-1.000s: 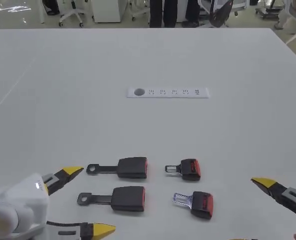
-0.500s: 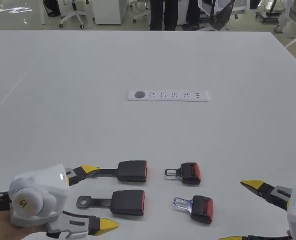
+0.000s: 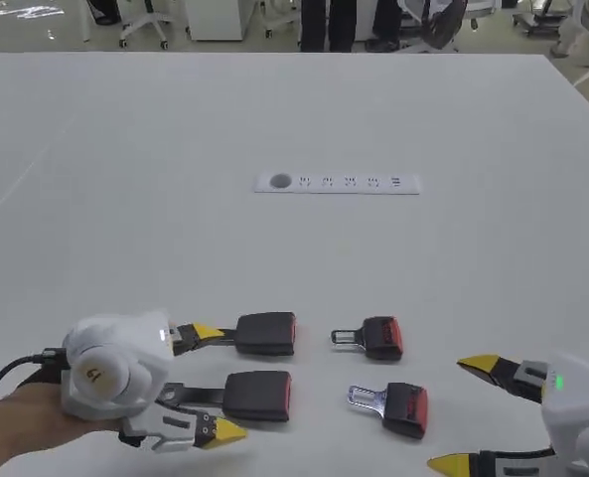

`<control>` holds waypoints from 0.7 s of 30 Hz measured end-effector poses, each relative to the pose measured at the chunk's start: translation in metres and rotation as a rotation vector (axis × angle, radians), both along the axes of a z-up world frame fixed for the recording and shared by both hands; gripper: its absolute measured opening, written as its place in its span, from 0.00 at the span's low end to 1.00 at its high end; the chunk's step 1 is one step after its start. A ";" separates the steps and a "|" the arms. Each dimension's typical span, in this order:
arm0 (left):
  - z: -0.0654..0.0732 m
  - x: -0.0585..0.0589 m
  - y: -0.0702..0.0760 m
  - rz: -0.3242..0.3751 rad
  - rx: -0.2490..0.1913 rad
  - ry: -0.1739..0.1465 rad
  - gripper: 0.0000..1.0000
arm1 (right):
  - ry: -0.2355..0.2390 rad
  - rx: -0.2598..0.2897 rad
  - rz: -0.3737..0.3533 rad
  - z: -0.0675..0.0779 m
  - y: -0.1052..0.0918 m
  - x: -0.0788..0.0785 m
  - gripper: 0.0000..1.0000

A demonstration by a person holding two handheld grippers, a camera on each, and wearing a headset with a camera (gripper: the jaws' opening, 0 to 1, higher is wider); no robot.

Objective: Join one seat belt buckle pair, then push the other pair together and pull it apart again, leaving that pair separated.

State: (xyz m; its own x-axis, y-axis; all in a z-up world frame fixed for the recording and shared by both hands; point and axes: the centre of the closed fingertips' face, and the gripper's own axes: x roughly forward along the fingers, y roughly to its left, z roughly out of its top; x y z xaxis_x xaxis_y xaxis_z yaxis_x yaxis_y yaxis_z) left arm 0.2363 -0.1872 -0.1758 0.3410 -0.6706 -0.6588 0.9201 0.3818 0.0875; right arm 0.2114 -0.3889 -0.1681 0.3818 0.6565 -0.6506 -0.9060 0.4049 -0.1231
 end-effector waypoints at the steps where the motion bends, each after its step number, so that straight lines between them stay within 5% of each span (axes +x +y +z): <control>1: -0.001 0.000 0.000 -0.009 0.009 0.001 0.68 | 0.002 -0.002 0.006 -0.001 0.001 0.000 0.62; 9: -0.012 0.001 -0.001 -0.071 0.076 0.014 0.56 | 0.009 -0.038 0.075 -0.015 0.010 0.003 0.52; 16: -0.022 -0.003 -0.005 -0.130 0.121 0.067 0.47 | 0.031 -0.048 0.105 -0.021 0.015 0.006 0.44; 21: -0.025 -0.005 -0.010 -0.139 0.112 0.115 0.43 | 0.063 -0.041 0.104 -0.024 0.019 0.005 0.42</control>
